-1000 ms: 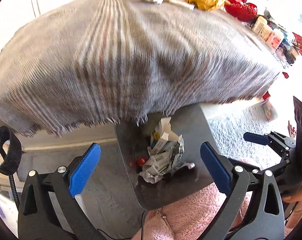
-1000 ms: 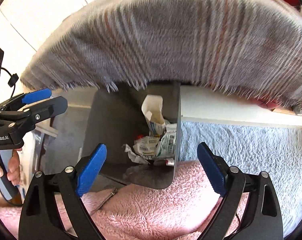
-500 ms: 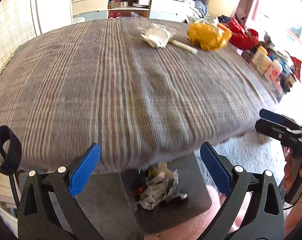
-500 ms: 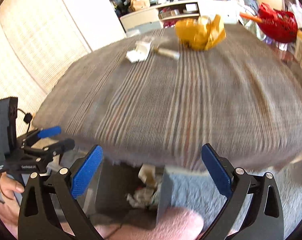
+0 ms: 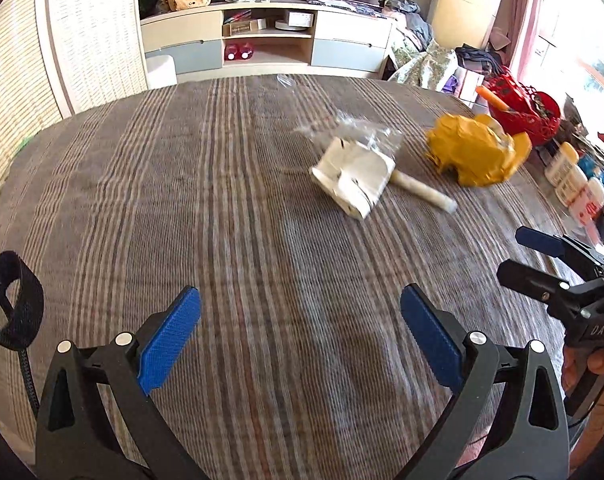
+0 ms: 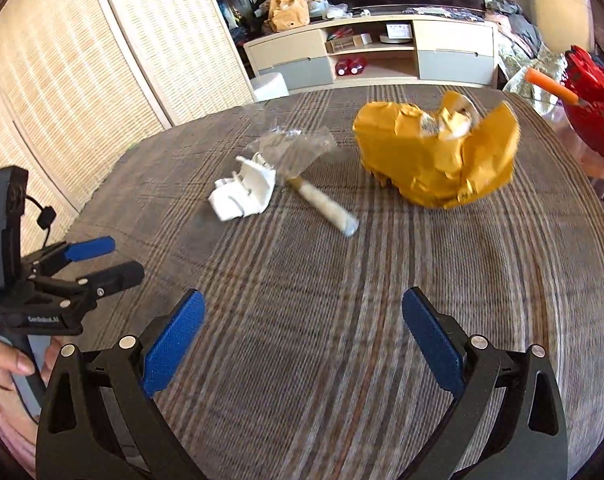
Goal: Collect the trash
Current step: 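Lift both open tools out of the bin back over the table, then grasp the white paper with left tool while right tool grasps the cream stick, then lower the paper and stick into the black bin and open both tools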
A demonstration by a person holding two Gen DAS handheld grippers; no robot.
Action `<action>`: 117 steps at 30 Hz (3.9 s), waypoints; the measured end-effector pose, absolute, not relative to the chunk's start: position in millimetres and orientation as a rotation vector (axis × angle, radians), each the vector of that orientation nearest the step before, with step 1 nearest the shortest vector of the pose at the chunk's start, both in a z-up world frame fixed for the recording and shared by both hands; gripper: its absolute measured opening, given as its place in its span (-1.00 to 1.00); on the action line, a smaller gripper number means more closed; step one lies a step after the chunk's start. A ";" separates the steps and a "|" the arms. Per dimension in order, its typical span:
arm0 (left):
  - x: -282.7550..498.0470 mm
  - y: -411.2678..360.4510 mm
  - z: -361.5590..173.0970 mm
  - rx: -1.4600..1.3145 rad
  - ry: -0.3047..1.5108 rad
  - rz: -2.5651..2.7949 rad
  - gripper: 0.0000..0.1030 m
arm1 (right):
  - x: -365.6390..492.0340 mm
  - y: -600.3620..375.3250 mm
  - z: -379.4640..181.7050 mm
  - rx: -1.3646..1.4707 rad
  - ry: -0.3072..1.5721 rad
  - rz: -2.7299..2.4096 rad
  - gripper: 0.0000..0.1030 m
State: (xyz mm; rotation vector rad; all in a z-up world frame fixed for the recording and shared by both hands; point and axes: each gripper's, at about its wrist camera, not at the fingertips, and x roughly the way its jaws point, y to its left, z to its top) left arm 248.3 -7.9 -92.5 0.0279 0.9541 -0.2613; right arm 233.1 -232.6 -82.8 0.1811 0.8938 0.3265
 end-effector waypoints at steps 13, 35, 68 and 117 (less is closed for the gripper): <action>321.1 -32.5 -111.8 -0.002 1.010 -0.255 0.39 | 290.7 -218.2 -96.5 0.082 0.920 0.358 0.00; 350.2 -87.7 -127.5 -0.006 1.041 -0.364 -0.55 | 268.3 -214.4 -100.4 0.052 0.962 0.416 -0.71; 98.0 3.1 -91.0 -0.035 0.956 -0.358 -0.77 | 87.9 -201.2 -98.0 0.132 1.007 0.340 -0.71; 14.2 9.4 -262.8 -0.019 1.281 -0.392 -0.32 | 21.7 -146.5 -222.0 0.261 1.228 0.307 -0.66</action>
